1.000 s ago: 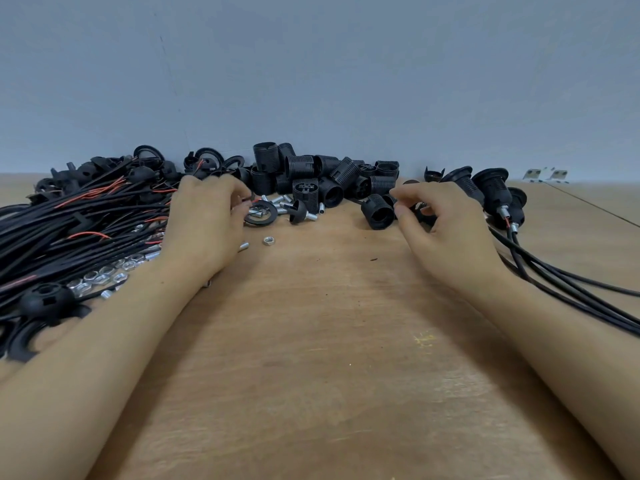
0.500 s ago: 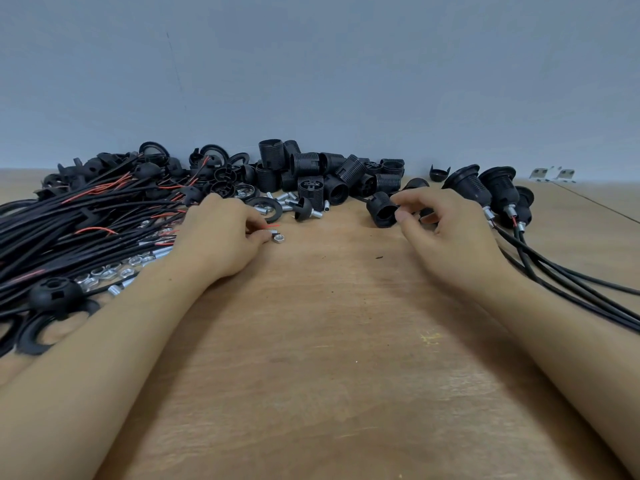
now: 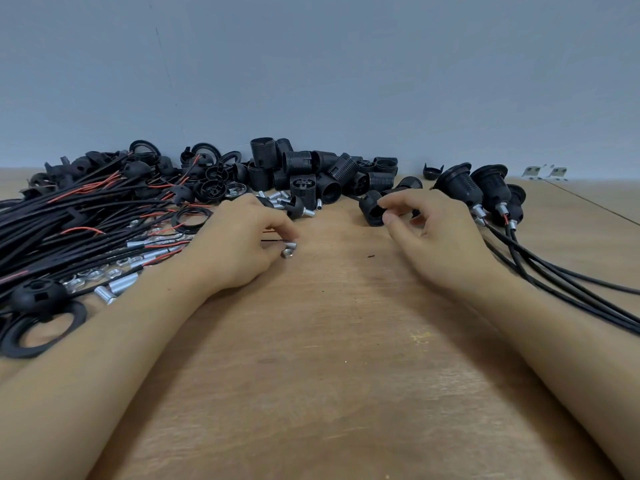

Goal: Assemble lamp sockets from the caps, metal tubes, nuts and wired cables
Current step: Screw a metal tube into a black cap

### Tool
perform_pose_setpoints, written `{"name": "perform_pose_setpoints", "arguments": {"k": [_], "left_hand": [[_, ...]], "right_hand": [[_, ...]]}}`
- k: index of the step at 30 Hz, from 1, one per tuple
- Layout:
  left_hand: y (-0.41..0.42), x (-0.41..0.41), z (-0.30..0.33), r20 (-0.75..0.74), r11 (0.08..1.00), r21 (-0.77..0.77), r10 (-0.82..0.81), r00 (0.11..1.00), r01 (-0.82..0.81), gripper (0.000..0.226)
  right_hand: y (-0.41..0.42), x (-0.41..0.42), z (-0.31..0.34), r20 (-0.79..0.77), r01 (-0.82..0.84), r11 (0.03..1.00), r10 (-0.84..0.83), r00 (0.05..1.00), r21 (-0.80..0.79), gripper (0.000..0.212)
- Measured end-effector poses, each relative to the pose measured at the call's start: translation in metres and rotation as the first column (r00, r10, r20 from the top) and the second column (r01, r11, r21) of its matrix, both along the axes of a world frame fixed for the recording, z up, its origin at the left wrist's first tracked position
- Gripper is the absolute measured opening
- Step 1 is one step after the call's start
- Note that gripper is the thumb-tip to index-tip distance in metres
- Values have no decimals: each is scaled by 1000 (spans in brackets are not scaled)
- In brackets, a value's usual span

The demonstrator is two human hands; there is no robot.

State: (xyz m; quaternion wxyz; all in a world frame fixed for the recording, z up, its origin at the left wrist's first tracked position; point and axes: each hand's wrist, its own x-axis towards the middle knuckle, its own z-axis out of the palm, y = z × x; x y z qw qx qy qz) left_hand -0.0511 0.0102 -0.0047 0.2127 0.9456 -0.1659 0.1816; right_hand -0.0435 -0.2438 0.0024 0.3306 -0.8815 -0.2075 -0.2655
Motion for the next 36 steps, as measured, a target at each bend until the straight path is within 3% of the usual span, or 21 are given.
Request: {"name": "perform_pose_setpoints", "arguments": {"k": [6,10,15,17,22,26,32,36], "left_hand": [[-14,-7,0,5,983,-45,-179,984,179,14],[-9,-10,2,122,958,-62,-272,955,281,21],[-15,-16,0,-42,931,-16,-365,930,364,7],[-14,-14,-1,-72,938,-47,-345,936,343,3],[-9,-14,0,-100,949,-99,-309,946,299,5],[-9,-10,-2,-105,965,-116,-249,963,237,7],[-11,-8,-8,-90,944,-277,-211,973,179,16],[-10,-7,-8,-75,946,-274,-201,977,174,18]], "right_hand": [[6,-6,-4,-159,-220,970,203,966,-102,24],[11,-10,-7,-190,-354,916,320,928,-187,32],[24,-12,-12,-171,-476,807,444,880,-351,41],[28,-12,-12,-212,-462,794,411,887,-395,40],[18,-10,-2,-129,-236,927,206,970,-291,22],[14,-12,-4,-181,-250,899,196,964,-360,17],[13,-9,-4,-268,-135,915,31,963,-380,43],[6,-9,2,-303,-130,910,5,953,-394,19]]}}
